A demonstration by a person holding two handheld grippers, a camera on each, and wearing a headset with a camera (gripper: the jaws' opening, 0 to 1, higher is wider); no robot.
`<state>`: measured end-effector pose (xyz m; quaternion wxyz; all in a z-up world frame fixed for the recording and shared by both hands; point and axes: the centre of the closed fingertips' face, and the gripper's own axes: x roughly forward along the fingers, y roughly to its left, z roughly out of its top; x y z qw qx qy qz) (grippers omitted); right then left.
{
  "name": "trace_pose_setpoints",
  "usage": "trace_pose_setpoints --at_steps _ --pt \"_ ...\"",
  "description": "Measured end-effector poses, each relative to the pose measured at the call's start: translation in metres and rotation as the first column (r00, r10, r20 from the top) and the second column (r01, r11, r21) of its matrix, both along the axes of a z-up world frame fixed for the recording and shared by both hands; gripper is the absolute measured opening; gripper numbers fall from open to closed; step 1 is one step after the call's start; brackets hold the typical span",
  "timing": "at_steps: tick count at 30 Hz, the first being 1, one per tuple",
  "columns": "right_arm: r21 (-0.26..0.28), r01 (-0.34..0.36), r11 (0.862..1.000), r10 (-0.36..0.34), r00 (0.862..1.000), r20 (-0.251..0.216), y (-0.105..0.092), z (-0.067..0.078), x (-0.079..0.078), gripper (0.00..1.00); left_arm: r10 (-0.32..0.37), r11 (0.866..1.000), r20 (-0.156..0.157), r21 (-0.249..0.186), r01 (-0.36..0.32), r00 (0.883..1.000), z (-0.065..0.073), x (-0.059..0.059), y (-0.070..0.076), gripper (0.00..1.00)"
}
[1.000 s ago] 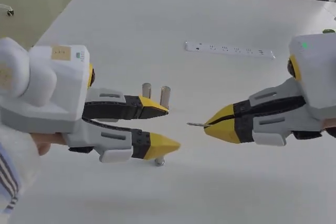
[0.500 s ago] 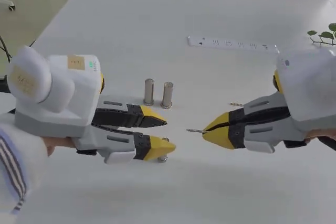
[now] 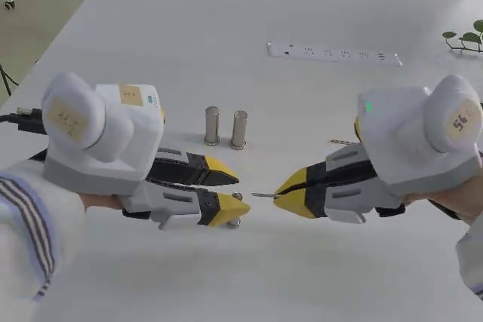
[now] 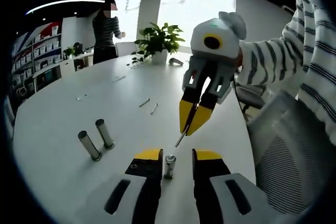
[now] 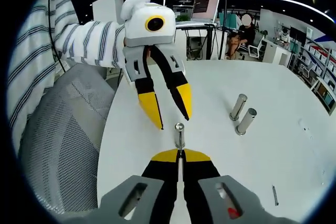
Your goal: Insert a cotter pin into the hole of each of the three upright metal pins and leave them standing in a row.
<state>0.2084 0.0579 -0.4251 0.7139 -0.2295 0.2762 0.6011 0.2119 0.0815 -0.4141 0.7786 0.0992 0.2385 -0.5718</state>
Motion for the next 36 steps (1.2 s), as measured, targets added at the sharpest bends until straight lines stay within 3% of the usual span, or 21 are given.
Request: trace_pose_setpoints --at_steps 8,14,20,27,36 --pt "-0.012 -0.015 1.0 0.015 1.0 -0.008 0.002 -0.007 0.0 0.0 0.01 0.999 -0.005 0.049 -0.01 1.0 -0.012 0.005 0.004 0.13" --pt "-0.014 -0.017 1.0 0.017 1.0 -0.01 0.003 -0.01 0.0 0.0 0.002 0.998 -0.007 0.062 -0.001 1.0 -0.016 0.005 0.005 0.12" --pt "-0.018 -0.015 1.0 0.015 1.0 -0.005 0.004 -0.012 0.002 0.0 0.004 0.999 -0.03 0.043 -0.003 1.0 -0.015 0.006 0.003 0.06" --pt "-0.002 -0.009 1.0 0.009 1.0 -0.008 0.007 -0.012 0.003 0.0 -0.007 0.999 -0.015 0.052 0.008 1.0 -0.015 0.007 0.003 0.05" --pt "0.003 -0.014 1.0 0.014 1.0 -0.007 0.014 -0.016 0.004 0.0 0.006 0.999 -0.032 0.042 -0.004 0.999 -0.016 0.008 0.006 0.05"
